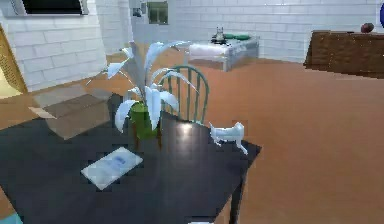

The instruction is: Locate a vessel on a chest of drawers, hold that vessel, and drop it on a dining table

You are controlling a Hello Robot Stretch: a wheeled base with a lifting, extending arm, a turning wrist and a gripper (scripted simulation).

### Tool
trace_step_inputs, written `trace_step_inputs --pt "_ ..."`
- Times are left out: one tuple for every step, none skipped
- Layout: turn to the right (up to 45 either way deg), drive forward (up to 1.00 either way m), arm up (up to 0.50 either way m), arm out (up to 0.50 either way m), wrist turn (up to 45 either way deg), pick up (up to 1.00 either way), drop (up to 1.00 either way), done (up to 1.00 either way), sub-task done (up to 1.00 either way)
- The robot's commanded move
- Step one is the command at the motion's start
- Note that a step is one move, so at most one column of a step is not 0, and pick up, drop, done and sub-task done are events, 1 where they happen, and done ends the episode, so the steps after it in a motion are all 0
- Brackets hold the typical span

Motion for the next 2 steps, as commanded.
trace_step_inputs --pt "-45.0 0.00 0.00 0.00 0.0 0.00 0.00 0.00 0.00" --pt "-45.0 0.00 0.00 0.00 0.0 0.00 0.00 0.00 0.00"
